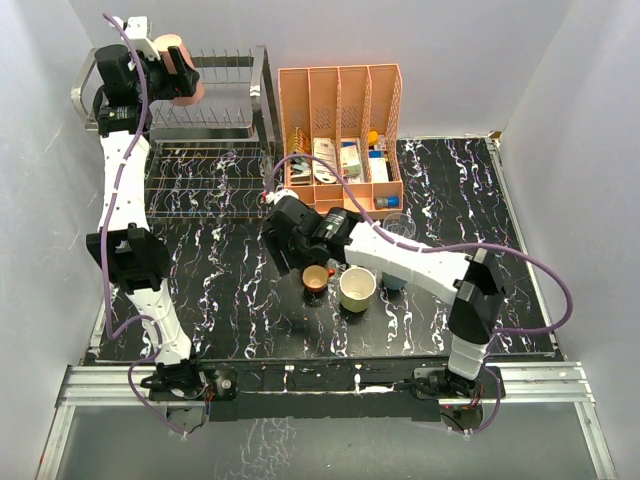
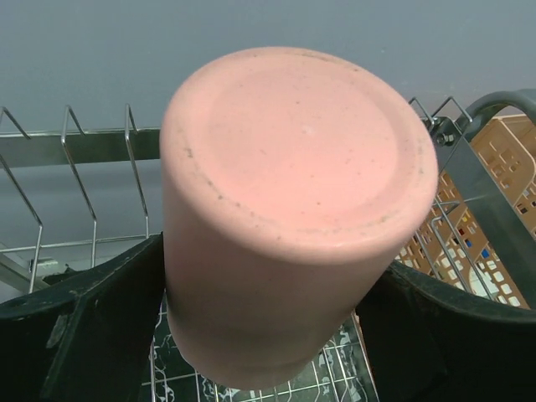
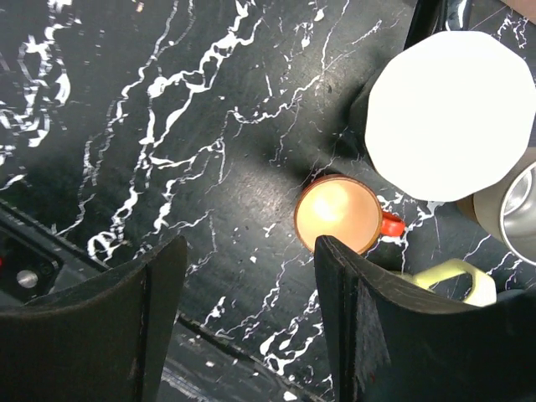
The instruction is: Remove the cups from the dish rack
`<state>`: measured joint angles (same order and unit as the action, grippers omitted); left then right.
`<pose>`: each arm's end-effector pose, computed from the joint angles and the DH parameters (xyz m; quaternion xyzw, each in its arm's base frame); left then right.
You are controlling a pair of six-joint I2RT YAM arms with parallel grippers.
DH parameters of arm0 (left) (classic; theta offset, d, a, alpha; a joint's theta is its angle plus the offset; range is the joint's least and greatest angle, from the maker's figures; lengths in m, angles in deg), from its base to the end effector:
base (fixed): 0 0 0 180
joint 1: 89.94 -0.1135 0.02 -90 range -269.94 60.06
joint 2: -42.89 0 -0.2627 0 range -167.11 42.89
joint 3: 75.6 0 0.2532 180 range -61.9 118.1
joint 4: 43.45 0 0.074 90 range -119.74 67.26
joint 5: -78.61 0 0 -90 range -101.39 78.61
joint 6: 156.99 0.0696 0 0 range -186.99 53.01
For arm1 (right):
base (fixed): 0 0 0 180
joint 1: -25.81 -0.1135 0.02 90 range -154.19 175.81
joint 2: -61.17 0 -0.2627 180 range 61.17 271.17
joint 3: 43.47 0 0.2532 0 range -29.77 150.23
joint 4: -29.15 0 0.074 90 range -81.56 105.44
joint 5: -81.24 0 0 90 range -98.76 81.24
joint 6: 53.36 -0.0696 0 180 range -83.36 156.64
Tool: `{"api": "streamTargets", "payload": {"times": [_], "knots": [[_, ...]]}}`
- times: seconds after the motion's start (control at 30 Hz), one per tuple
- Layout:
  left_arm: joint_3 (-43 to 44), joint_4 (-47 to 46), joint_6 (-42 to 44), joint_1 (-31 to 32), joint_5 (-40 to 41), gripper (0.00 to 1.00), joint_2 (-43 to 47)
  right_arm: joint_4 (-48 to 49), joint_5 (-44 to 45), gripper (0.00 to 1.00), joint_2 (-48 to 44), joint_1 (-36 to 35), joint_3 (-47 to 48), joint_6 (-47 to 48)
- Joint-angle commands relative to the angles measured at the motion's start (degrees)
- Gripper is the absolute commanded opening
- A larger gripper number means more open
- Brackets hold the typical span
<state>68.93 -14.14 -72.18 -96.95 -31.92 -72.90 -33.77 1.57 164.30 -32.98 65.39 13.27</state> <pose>0.4948 0.0362 0.4704 0.0504 0.7086 -0.1156 0.6942 0.2225 0.3432 0.2749 -0.2664 0.9179 0.1197 0.2688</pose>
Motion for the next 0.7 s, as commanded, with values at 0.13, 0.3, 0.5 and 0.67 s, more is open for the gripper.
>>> {"api": "streamTargets", "payload": {"times": [0.13,0.3,0.5,0.67], "knots": [[0.22,-5.8,-2.4,-0.2,-1.54,0.5,2.0,5.18,-1.75,0.63,-9.43,-0.37,1.84,-3.22],[-1.54,-7.16,-2.48,-0.2,-2.77,0.25,5.92,5.57,-2.77,0.64,-11.06,-0.36,4.49,-4.22],[-3.11,-8.75,-4.67,-0.2,-6.56,0.09,11.74,10.07,-6.74,0.72,-13.32,1.2,5.55,-7.53],[-11.19,-17.56,-11.18,-0.21,-11.4,0.0,19.96,17.91,-17.43,0.75,-16.46,7.29,4.74,-12.42]]}}
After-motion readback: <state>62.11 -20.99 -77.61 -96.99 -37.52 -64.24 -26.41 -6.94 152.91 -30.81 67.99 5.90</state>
